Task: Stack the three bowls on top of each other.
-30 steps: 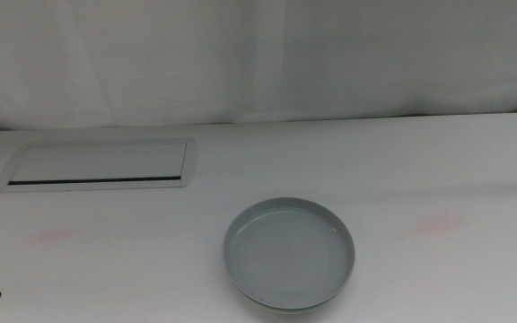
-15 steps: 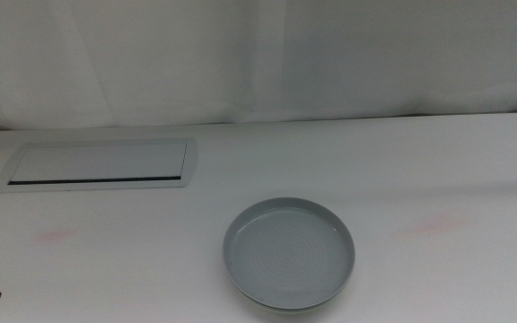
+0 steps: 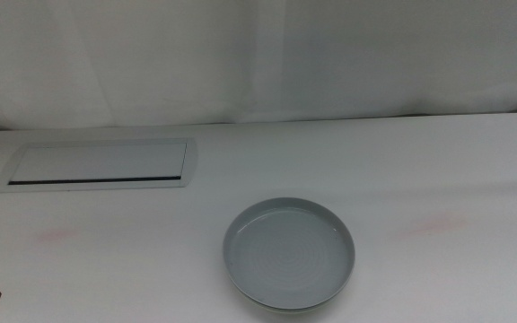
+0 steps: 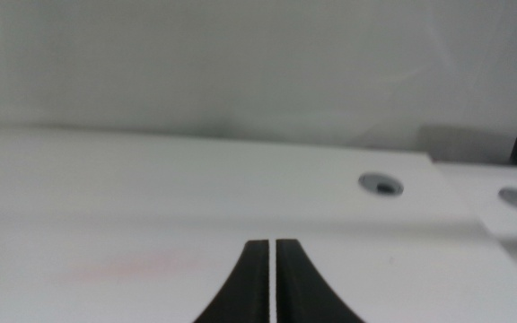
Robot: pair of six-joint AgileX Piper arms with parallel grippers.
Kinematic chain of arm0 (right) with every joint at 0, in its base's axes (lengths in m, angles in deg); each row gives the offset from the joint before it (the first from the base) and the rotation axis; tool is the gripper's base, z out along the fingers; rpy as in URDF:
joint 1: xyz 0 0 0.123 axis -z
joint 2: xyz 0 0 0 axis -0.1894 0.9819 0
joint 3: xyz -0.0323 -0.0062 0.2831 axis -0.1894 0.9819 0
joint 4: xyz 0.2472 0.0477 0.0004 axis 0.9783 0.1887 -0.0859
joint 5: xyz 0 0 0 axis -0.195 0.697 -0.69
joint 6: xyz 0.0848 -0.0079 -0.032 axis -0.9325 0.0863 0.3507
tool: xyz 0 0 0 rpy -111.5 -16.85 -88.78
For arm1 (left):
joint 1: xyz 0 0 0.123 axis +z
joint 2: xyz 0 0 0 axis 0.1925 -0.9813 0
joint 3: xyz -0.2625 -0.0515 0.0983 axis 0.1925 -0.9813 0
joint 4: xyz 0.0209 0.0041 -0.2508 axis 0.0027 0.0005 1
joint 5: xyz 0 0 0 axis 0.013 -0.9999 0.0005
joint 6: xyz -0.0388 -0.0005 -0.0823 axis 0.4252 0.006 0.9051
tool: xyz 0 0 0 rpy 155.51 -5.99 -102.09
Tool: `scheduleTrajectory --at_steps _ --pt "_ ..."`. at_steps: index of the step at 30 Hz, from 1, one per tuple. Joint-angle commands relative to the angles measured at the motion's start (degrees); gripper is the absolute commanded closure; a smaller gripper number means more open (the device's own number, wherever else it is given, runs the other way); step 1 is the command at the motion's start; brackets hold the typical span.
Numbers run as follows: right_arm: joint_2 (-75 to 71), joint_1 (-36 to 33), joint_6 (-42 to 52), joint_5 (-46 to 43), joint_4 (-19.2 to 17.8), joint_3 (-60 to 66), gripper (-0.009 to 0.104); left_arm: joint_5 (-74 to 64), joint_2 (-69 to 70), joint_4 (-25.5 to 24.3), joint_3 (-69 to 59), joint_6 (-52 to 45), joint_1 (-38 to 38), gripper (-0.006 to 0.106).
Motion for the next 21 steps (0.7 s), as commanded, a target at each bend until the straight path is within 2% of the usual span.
scheduleTrajectory --at_steps 1,8,21 --pt "-1.97 -0.20 -0.27 -2.73 -1.01 2.47 0.098 0.14 0.27 0.56 -2.33 0.51 0.04 0.103" --pt "-1.97 -0.20 -5.97 -1.84 -1.53 2.47 0.098 0.14 0.27 0.56 -2.33 0.51 0.04 0.103" --pt "-1.97 -0.20 -5.97 -1.84 -1.39 2.47 0.098 0.14 0.27 0.56 -2.33 -1.17 0.04 0.103"
